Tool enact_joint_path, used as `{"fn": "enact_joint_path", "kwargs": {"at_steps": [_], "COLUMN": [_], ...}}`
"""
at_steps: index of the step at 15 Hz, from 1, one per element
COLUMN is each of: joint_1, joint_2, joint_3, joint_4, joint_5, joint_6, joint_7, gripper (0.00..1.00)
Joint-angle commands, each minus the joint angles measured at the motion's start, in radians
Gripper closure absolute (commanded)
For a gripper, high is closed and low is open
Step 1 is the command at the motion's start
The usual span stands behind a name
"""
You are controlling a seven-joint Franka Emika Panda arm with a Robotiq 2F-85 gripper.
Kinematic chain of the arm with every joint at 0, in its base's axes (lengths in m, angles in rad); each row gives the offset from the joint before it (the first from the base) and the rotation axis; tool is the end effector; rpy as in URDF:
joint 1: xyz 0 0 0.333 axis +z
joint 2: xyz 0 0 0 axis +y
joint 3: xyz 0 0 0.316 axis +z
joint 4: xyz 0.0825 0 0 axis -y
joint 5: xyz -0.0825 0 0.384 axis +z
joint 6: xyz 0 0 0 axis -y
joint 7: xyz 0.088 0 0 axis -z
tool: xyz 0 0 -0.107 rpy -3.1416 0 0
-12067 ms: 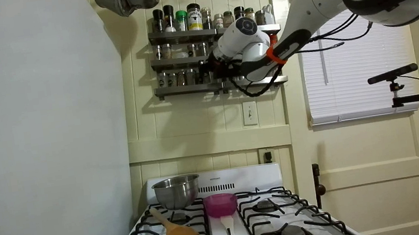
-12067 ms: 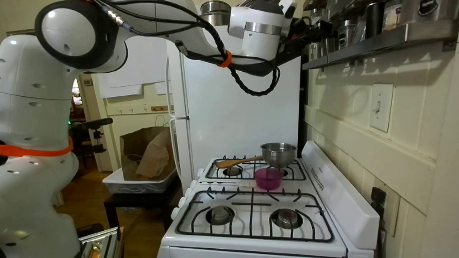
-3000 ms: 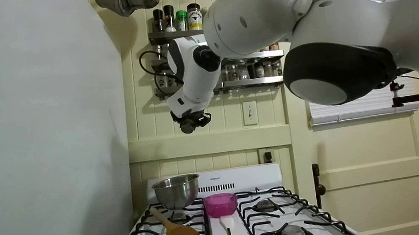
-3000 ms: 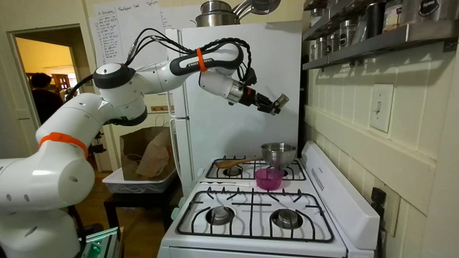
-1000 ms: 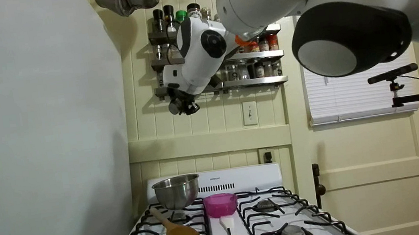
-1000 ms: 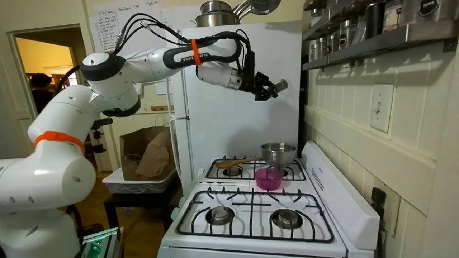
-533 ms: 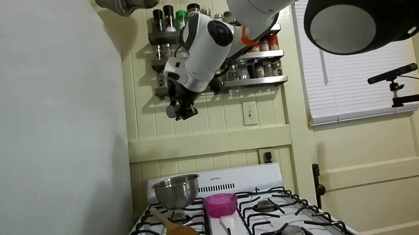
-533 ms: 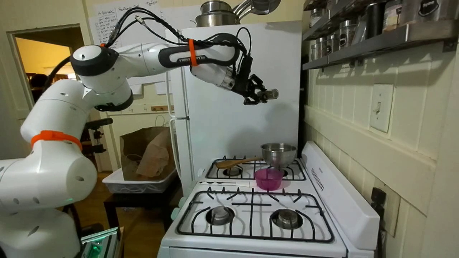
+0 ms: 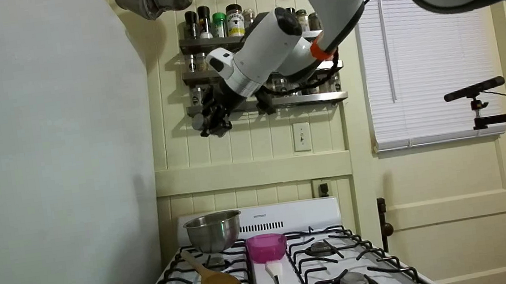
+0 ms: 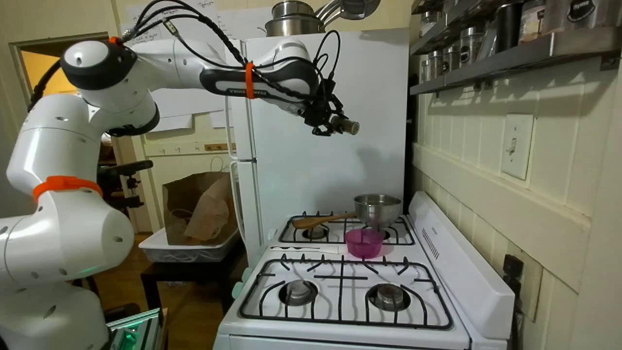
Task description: Pick up one spice from the center of the bottom shelf, sprinkle some of its content into the pot and then place the spice back at the center of the bottom shelf
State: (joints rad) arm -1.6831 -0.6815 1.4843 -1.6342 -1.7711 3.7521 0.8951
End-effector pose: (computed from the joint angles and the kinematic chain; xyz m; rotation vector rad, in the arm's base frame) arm 0.5445 0.2250 0.5465 1.5118 1.6484 1.1317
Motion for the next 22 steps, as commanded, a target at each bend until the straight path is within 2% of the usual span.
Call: {"fn": "enact_joint_path", "kwargs": {"at_steps": [1,2,8,9,10,13,17,22], "joint_1": [0.025,0.039,0.031,0.031,0.011,-0.032,-0.123,-0.241], "joint_2": [0.029,0.053,0.048,0.047,0.072,0.097,0.137,0.207], "joint_3": [-0.015,-0.021,-0.013,-0.013,0.017,0.031,0.036,0.058], "joint_4": [-0.031,-0.047,-0.046,-0.046,-0.038,-0.037,-0.023,0.03], "joint_5": [0.042,0.051,0.049,0.049,0.062,0.054,0.054,0.109], "joint_6": [0.0,0.0,0.0,0.0,0.027,0.088,0.219,0.265], "joint_7": [-0.033,-0.056,-0.055,-0.055,-0.061,0.018,0.119,0.224], "gripper": [0.76,0.51,0.51,0.76,0.76,0.76,0.76,0.76]}}
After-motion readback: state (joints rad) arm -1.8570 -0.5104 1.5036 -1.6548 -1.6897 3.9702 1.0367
